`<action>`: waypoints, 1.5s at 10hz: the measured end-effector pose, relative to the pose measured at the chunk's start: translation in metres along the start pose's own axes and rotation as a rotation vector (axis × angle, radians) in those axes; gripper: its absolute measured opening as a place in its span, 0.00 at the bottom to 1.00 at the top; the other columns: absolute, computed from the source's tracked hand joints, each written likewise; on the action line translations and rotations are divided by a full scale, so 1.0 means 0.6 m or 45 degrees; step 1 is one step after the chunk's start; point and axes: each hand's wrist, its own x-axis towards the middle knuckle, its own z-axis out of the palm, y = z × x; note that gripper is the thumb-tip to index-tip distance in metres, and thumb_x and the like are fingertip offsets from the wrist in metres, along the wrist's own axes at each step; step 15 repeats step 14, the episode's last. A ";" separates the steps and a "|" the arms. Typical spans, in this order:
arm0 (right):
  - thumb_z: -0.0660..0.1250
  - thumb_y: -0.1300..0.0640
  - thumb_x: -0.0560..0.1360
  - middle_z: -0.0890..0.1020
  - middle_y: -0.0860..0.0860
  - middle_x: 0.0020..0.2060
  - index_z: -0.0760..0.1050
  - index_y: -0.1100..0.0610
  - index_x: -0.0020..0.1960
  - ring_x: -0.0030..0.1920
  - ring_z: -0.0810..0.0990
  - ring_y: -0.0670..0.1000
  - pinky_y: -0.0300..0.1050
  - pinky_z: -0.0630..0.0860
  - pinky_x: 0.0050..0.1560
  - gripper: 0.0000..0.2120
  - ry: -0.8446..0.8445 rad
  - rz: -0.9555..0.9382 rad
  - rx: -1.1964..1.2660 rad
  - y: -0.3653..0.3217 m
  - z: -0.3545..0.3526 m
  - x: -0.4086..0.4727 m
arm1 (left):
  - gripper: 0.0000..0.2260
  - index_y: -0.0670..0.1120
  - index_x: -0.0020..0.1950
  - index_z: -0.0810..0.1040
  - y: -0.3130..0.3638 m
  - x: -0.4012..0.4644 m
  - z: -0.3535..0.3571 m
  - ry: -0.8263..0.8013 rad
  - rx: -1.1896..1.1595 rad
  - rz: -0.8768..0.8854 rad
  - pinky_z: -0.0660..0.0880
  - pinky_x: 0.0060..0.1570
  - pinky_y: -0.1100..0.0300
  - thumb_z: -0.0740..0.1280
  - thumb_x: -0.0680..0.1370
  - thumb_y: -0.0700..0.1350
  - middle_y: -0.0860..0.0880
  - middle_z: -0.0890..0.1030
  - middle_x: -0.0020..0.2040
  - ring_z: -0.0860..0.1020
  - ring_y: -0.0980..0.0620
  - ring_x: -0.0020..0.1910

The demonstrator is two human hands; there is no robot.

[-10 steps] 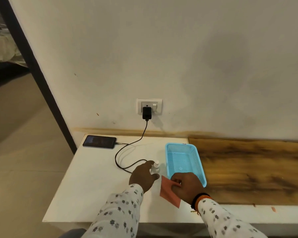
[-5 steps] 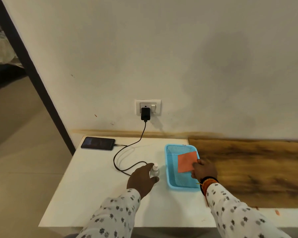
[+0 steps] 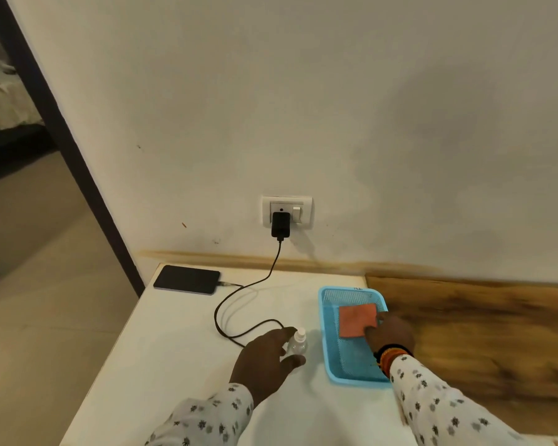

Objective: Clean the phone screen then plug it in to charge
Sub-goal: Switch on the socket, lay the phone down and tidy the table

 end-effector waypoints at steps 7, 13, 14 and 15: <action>0.74 0.48 0.70 0.80 0.40 0.49 0.74 0.45 0.59 0.47 0.80 0.43 0.34 0.77 0.46 0.20 0.022 -0.691 0.563 -0.019 -0.032 -0.130 | 0.27 0.58 0.68 0.75 0.165 0.034 -0.009 0.130 -0.276 0.210 0.78 0.53 0.62 0.70 0.70 0.63 0.61 0.80 0.57 0.79 0.63 0.49; 0.70 0.43 0.72 0.79 0.44 0.59 0.67 0.46 0.66 0.57 0.78 0.46 0.37 0.70 0.62 0.25 -0.156 -0.338 0.007 -0.008 -0.034 -0.122 | 0.26 0.58 0.74 0.67 0.113 0.030 -0.027 0.078 -0.028 0.098 0.73 0.60 0.64 0.61 0.78 0.66 0.61 0.73 0.69 0.76 0.61 0.59; 0.73 0.45 0.69 0.79 0.45 0.57 0.68 0.47 0.66 0.57 0.78 0.48 0.40 0.72 0.62 0.28 -0.178 -0.315 0.037 -0.005 -0.037 -0.116 | 0.30 0.55 0.78 0.61 0.109 0.033 -0.022 0.103 0.145 0.136 0.65 0.72 0.59 0.56 0.79 0.67 0.57 0.66 0.76 0.66 0.56 0.73; 0.73 0.45 0.69 0.79 0.45 0.57 0.68 0.47 0.66 0.57 0.78 0.48 0.40 0.72 0.62 0.28 -0.178 -0.315 0.037 -0.005 -0.037 -0.116 | 0.30 0.55 0.78 0.61 0.109 0.033 -0.022 0.103 0.145 0.136 0.65 0.72 0.59 0.56 0.79 0.67 0.57 0.66 0.76 0.66 0.56 0.73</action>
